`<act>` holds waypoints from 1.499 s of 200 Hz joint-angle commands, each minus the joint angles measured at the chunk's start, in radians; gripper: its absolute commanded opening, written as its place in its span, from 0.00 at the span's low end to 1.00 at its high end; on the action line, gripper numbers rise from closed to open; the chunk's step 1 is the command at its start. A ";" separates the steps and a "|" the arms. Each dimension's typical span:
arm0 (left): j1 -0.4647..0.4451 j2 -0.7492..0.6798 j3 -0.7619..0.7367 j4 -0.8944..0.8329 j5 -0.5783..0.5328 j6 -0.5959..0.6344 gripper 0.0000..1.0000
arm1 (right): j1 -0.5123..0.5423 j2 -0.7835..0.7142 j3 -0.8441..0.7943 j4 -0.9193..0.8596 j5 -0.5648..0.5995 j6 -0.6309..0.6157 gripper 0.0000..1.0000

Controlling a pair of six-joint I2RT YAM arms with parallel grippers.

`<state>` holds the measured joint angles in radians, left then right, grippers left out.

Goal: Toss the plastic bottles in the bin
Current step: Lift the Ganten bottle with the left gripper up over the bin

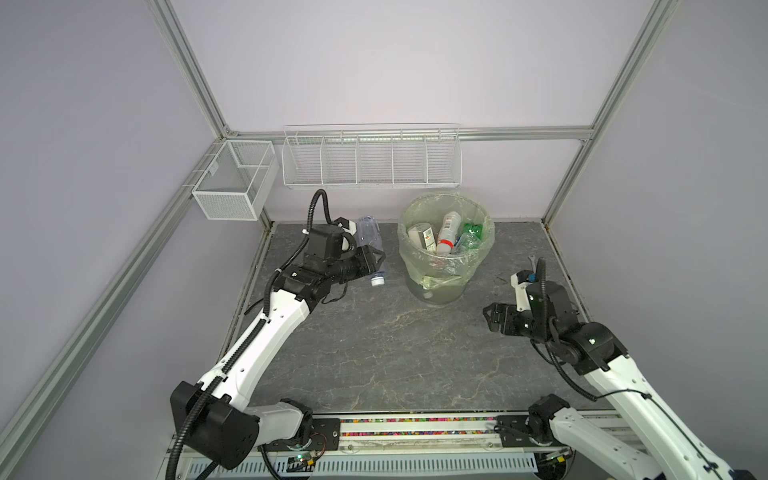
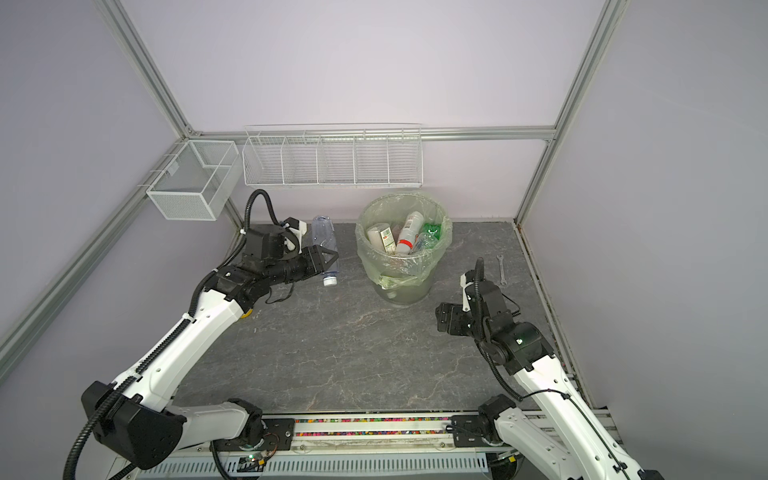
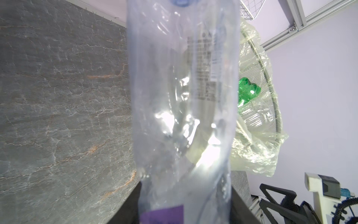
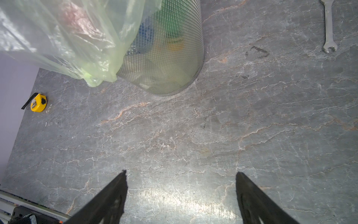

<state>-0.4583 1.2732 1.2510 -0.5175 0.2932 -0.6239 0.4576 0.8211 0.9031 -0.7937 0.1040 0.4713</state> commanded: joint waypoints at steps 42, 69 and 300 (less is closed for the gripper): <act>0.006 -0.120 -0.199 0.055 -0.050 0.005 0.51 | -0.005 0.005 0.008 -0.013 0.047 -0.032 0.88; 0.006 -0.154 -0.193 0.032 -0.072 -0.007 0.51 | -0.005 -0.006 -0.008 -0.019 0.048 -0.030 0.88; -0.146 0.721 1.220 -0.299 0.111 -0.107 0.99 | -0.005 -0.080 -0.034 -0.012 0.071 -0.043 0.89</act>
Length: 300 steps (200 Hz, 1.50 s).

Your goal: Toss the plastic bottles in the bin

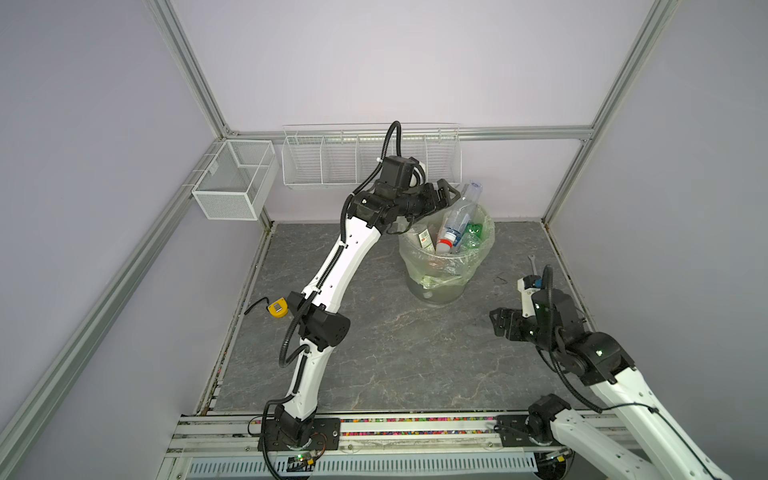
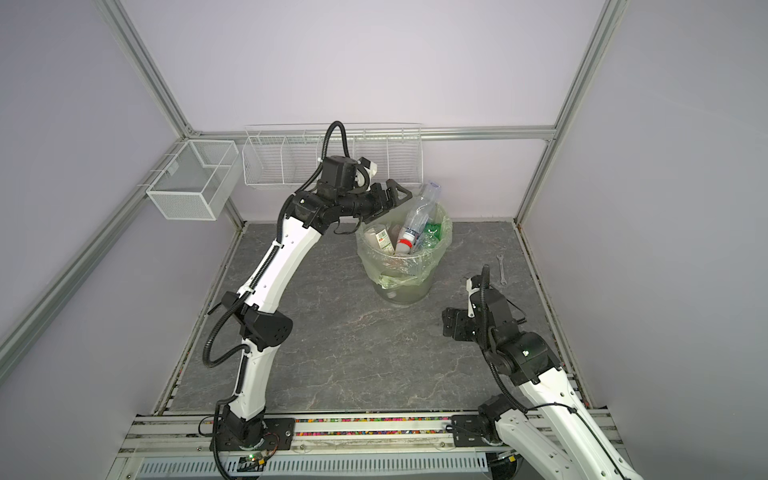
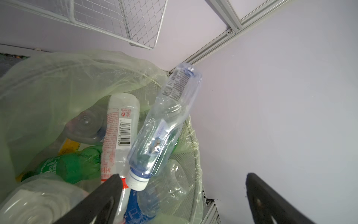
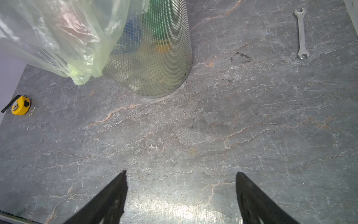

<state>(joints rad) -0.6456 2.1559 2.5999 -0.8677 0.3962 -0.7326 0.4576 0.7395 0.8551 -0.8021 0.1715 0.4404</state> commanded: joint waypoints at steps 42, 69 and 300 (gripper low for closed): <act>0.093 -0.347 -0.385 0.129 -0.006 0.018 0.99 | -0.005 0.040 0.018 0.006 0.004 -0.021 0.89; 0.104 -0.387 -0.410 0.080 -0.055 0.074 0.99 | -0.006 0.049 0.018 0.019 0.004 -0.016 0.88; 0.466 -0.779 -1.114 0.184 -0.058 0.180 0.99 | -0.035 0.812 0.900 0.089 0.062 -0.038 0.89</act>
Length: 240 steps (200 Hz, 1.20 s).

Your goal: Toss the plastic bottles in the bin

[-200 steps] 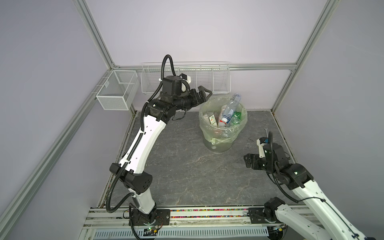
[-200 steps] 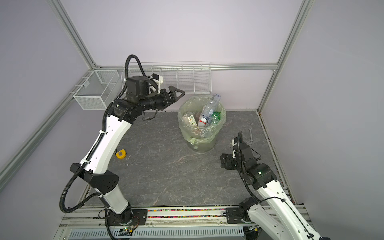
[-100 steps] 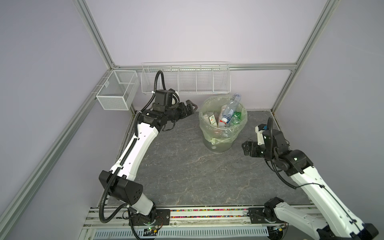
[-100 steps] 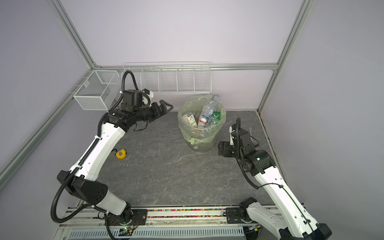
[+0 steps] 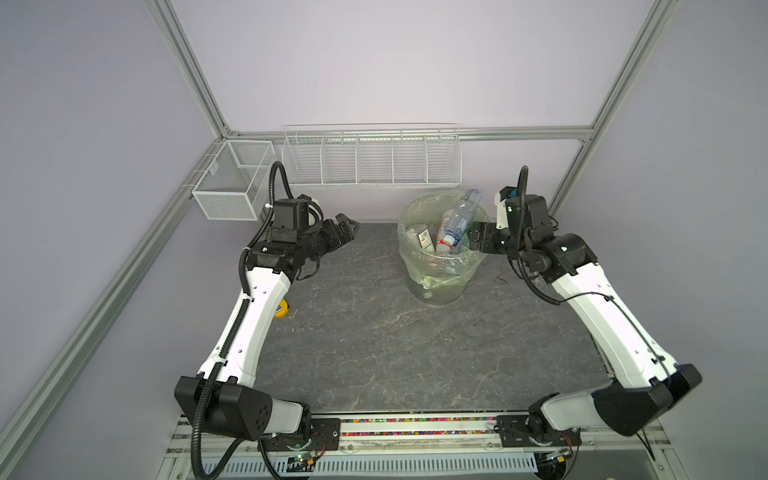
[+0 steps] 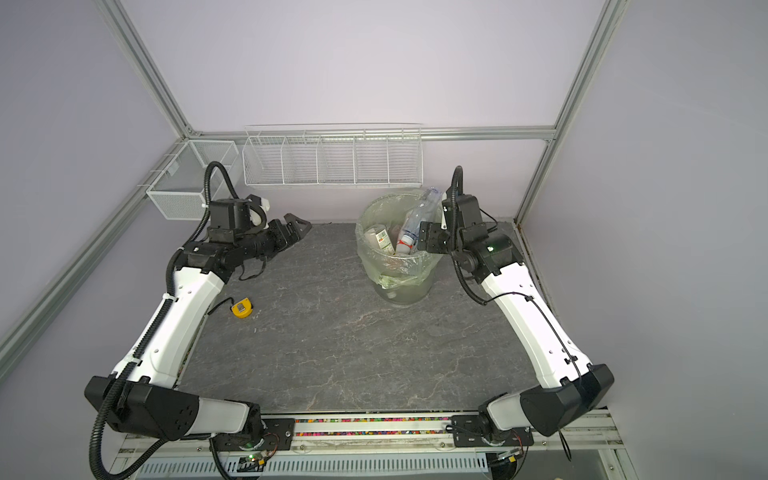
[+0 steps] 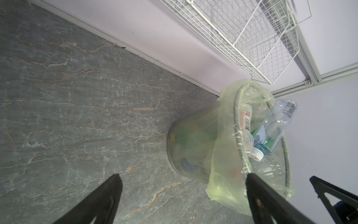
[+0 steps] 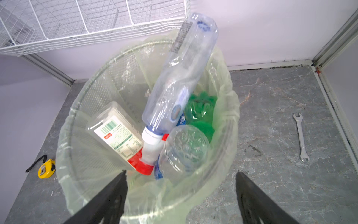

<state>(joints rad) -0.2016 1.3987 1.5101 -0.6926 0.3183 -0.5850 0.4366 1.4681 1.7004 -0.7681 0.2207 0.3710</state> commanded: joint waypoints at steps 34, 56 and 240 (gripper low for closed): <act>0.042 -0.009 -0.037 0.007 0.037 0.040 0.99 | -0.035 0.220 0.151 0.100 0.007 0.082 0.91; 0.052 -0.002 -0.048 0.008 0.040 0.046 0.99 | -0.043 0.281 0.172 0.159 0.020 0.111 0.95; 0.073 0.010 -0.082 0.034 0.073 0.043 0.99 | 0.009 0.362 0.212 0.223 -0.044 0.212 0.53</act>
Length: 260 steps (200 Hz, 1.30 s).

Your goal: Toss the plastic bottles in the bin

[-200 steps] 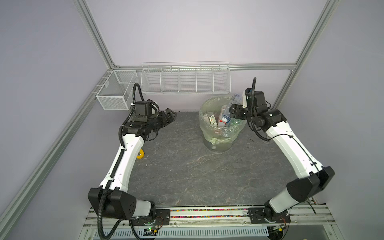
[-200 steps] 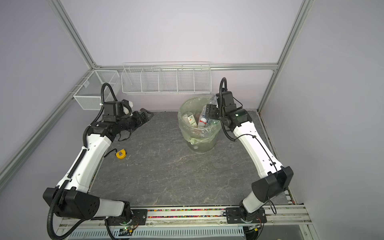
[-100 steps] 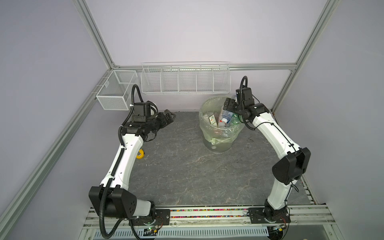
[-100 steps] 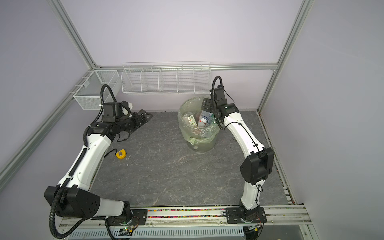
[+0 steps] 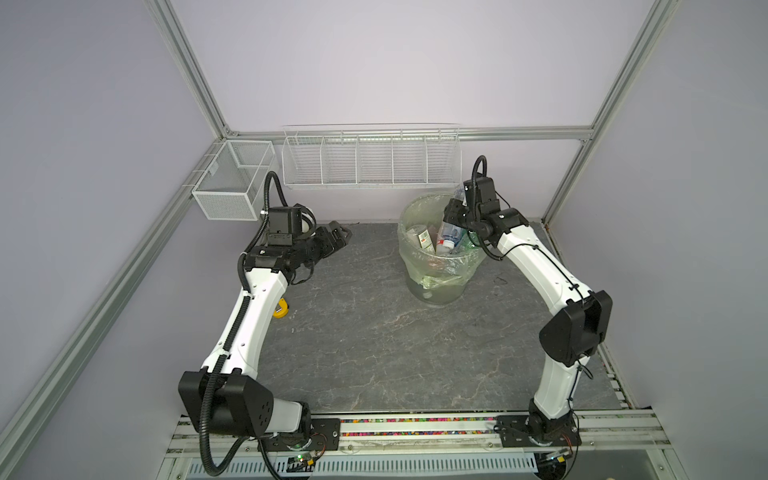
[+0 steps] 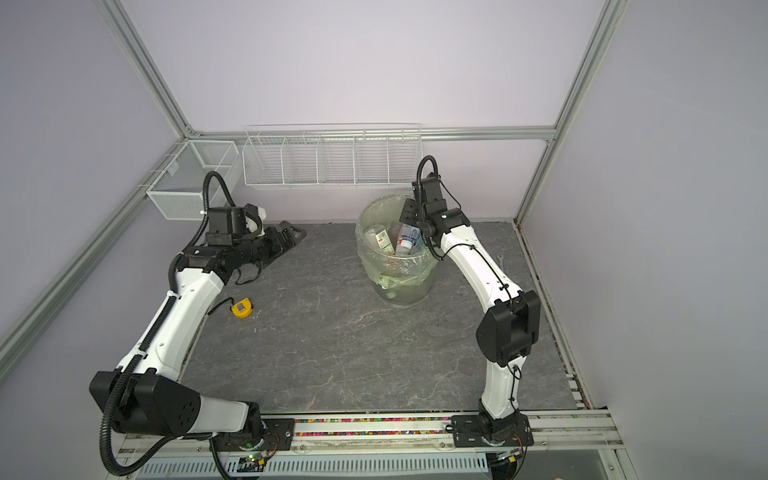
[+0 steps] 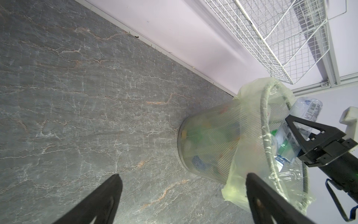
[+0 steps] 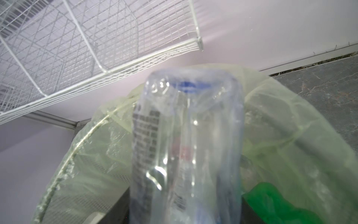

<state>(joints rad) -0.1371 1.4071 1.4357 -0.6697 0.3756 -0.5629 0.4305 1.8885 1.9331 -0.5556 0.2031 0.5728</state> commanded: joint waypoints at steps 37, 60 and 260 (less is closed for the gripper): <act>0.008 0.003 -0.014 0.013 0.014 0.020 0.99 | 0.040 -0.091 -0.058 -0.019 -0.035 0.024 0.63; 0.009 0.003 -0.017 0.012 0.014 0.021 0.99 | 0.042 -0.119 -0.088 -0.031 -0.035 0.020 0.93; 0.011 -0.095 -0.299 0.127 -0.204 -0.016 0.99 | -0.205 -0.652 -0.608 -0.090 -0.161 -0.172 0.88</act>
<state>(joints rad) -0.1307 1.3327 1.1793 -0.5861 0.2104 -0.5678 0.2379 1.2980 1.3914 -0.6621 0.0723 0.4316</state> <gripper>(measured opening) 0.994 0.879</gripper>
